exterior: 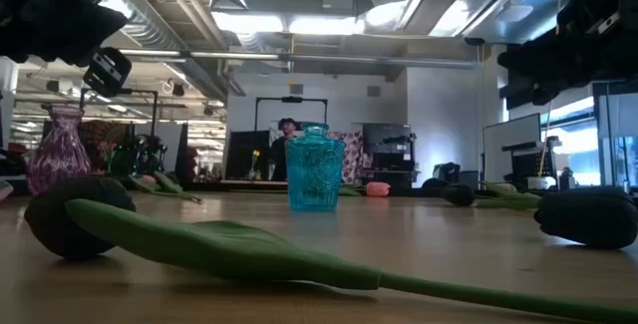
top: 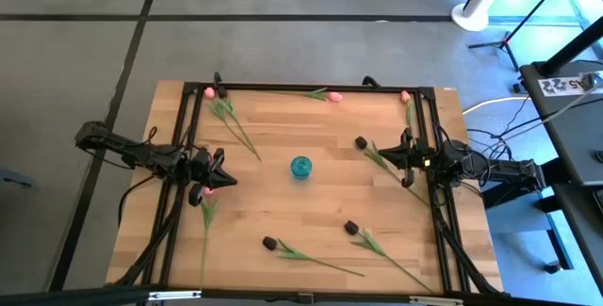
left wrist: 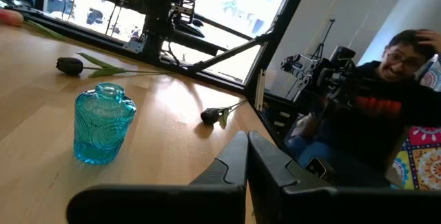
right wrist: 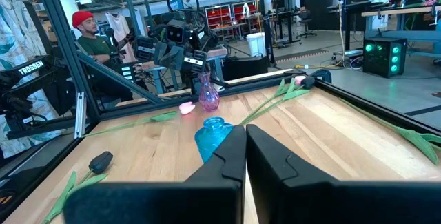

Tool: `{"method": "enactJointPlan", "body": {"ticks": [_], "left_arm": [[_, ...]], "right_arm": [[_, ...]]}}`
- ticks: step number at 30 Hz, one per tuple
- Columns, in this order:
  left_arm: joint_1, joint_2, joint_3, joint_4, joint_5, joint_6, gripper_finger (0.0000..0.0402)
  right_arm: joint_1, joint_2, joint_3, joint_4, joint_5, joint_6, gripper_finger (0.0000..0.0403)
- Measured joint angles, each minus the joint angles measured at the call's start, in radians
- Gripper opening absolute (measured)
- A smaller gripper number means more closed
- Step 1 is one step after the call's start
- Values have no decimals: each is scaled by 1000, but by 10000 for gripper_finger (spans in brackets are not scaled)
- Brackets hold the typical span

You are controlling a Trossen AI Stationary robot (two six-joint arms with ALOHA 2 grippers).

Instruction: Sort flowers into vase by color

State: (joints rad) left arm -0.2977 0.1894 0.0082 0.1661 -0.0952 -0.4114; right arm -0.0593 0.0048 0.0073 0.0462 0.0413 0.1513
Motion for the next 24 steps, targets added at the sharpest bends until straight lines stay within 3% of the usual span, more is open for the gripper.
{"method": "enactJointPlan", "body": {"ticks": [6, 11, 13, 16, 19, 24], "left_arm": [[0, 0, 0, 0, 0, 0, 0], [0, 0, 0, 0, 0, 0, 0], [0, 0, 0, 0, 0, 0, 0], [0, 0, 0, 0, 0, 0, 0], [0, 0, 0, 2, 0, 0, 0], [0, 0, 0, 1, 0, 0, 0]], "right_arm": [[0, 0, 0, 15, 0, 7, 14], [0, 2, 7, 52, 16, 164, 14], [6, 35, 9, 107, 12, 118, 14], [43, 130, 34, 2, 9, 85, 14], [97, 272, 88, 8, 117, 89, 14], [146, 567, 230, -170, 253, 160, 15]]}}
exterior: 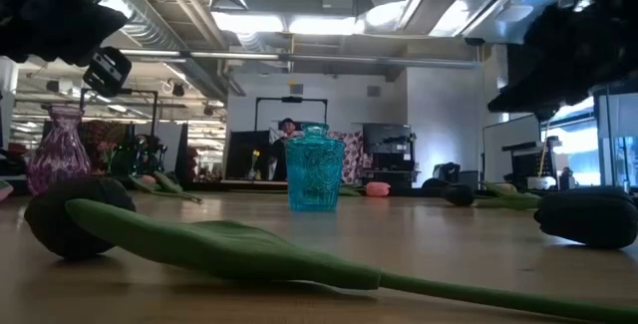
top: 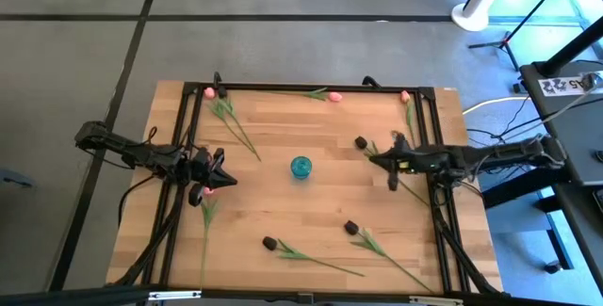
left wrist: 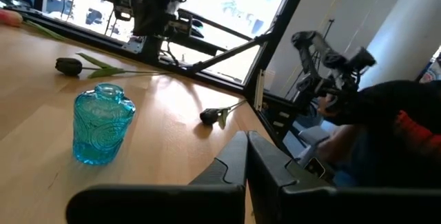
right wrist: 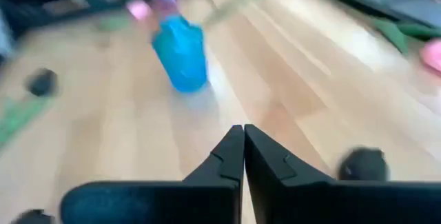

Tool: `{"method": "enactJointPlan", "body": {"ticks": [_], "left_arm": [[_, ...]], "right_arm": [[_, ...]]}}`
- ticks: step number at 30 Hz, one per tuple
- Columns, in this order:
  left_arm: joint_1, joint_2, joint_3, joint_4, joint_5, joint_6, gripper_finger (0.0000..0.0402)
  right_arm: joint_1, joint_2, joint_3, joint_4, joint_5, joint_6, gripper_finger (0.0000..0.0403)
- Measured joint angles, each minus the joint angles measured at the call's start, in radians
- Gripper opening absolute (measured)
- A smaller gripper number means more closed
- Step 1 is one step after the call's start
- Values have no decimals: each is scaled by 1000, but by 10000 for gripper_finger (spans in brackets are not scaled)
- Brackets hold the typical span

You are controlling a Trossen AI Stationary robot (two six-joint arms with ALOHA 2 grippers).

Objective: Sort flowers into vase by color
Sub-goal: Put the middle black tulip into the blue vase

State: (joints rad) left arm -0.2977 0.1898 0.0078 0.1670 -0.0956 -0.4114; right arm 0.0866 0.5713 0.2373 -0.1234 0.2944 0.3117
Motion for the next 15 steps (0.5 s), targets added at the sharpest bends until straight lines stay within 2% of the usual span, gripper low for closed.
{"method": "enactJointPlan", "body": {"ticks": [3, 7, 11, 15], "left_arm": [[0, 0, 0, 1, 0, 0, 0], [0, 0, 0, 1, 0, 0, 0], [0, 0, 0, 1, 0, 0, 0], [0, 0, 0, 1, 0, 0, 0]], "right_arm": [[-40, 185, 125, -201, 5, 70, 35], [-141, 425, 252, -373, -12, 96, 104], [-240, 640, 298, -367, -124, 99, 175], [-296, 759, 343, -391, -165, 110, 216]]}}
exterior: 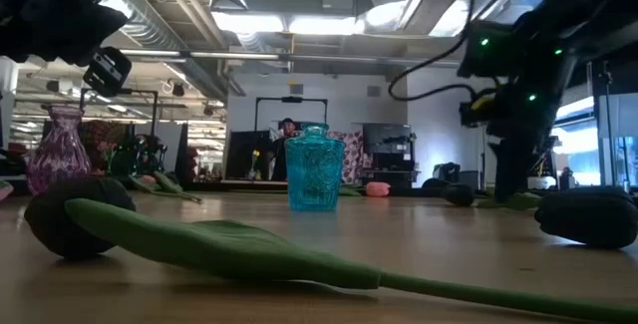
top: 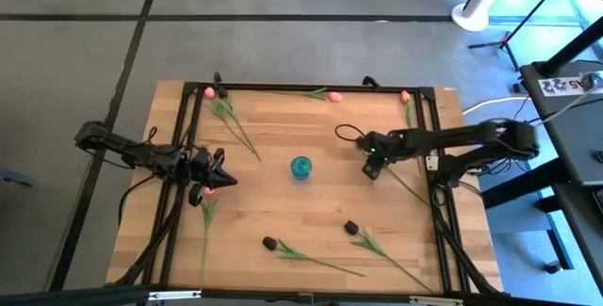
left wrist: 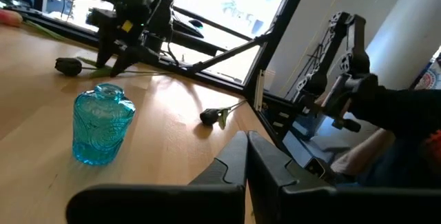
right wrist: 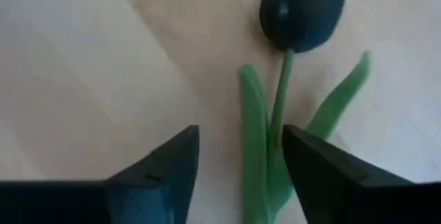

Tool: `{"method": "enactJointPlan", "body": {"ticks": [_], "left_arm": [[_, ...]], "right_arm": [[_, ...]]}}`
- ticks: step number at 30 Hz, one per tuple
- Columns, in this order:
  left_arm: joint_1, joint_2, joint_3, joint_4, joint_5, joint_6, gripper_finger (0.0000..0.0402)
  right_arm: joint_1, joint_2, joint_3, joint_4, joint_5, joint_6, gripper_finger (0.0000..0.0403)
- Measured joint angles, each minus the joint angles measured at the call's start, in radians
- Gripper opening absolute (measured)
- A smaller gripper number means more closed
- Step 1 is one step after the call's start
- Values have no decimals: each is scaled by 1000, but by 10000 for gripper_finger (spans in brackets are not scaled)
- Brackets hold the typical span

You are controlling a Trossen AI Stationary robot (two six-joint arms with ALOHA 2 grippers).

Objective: Sort flowers into vase by color
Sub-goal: Put the middle black tulip into the blue vase

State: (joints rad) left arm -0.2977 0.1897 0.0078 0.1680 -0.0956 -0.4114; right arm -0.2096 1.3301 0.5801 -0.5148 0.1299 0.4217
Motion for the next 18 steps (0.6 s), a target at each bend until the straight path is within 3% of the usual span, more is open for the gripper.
{"method": "enactJointPlan", "body": {"ticks": [4, 8, 18], "left_arm": [[0, 0, 0, 0, 0, 0, 0], [0, 0, 0, 0, 0, 0, 0], [0, 0, 0, 0, 0, 0, 0]], "right_arm": [[-30, 59, 25, -6, -23, 4, 222], [-35, 84, 32, -4, -42, 19, 203], [-33, 87, 31, 3, -16, 27, 89]]}}
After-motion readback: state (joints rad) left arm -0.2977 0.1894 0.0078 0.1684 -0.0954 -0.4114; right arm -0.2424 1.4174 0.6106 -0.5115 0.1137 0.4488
